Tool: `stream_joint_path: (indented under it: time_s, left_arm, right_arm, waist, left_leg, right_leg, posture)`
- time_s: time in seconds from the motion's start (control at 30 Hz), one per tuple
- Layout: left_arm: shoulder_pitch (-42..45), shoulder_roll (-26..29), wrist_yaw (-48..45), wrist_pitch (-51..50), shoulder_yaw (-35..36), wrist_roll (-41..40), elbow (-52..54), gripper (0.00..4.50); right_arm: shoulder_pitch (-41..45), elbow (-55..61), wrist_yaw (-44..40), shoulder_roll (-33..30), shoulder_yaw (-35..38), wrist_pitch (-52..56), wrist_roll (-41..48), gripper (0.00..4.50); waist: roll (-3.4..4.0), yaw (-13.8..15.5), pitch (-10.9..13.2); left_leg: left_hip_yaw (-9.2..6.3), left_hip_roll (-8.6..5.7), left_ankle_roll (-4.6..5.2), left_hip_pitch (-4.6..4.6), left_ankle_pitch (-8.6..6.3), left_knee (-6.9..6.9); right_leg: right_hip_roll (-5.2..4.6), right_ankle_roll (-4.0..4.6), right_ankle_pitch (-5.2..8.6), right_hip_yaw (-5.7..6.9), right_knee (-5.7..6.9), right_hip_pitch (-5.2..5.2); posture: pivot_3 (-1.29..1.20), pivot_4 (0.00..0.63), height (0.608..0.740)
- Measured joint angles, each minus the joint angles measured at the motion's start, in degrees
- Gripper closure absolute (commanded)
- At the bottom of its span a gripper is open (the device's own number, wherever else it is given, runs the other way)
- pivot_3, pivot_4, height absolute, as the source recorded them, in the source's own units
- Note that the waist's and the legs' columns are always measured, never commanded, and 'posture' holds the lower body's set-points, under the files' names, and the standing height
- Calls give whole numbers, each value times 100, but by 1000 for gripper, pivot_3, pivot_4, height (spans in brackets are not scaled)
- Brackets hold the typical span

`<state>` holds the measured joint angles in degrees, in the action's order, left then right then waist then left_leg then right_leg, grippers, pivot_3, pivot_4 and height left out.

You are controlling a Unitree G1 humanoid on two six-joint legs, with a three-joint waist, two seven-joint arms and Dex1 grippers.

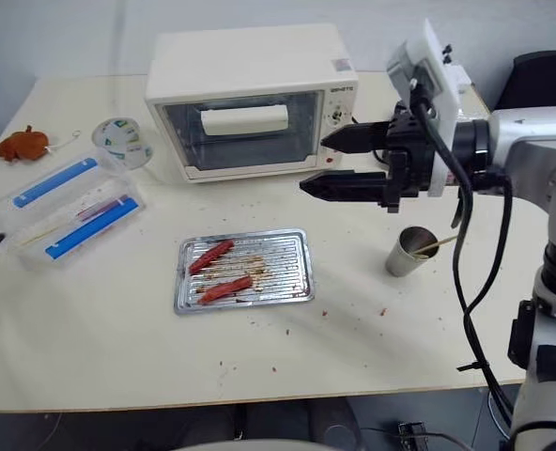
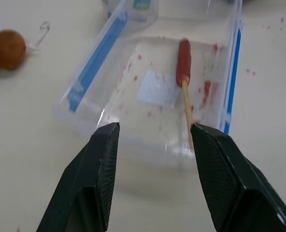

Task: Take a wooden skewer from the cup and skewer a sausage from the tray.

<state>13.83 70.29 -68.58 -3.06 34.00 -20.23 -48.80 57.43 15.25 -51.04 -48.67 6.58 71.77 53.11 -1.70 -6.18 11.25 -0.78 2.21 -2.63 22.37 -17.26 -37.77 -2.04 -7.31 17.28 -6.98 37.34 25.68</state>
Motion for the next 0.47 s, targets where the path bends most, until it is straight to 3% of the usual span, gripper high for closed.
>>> stream_joint_path:
  time_s: [0.23,0.47]
  left_arm:
    - [-1647,204,-467,-598,1496,-244,703,2016]
    - [-1932,204,-552,-1260,2048,-406,1439,2016]
  right_arm:
    - [41,-254,-122,134,-253,-345,-139,0]
    - [59,-352,-249,168,-400,-501,-239,0]
  waist:
    - [1,-6,0]
    - [0,40,0]
  left_leg:
    - [0,-10,0,-8,0,7]
    - [-4,-17,-1,-8,0,8]
  right_leg:
    - [-48,8,4,79,5,0]
    - [-53,8,4,89,3,-4]
  posture:
    - [0,150,740]
    - [0,150,740]
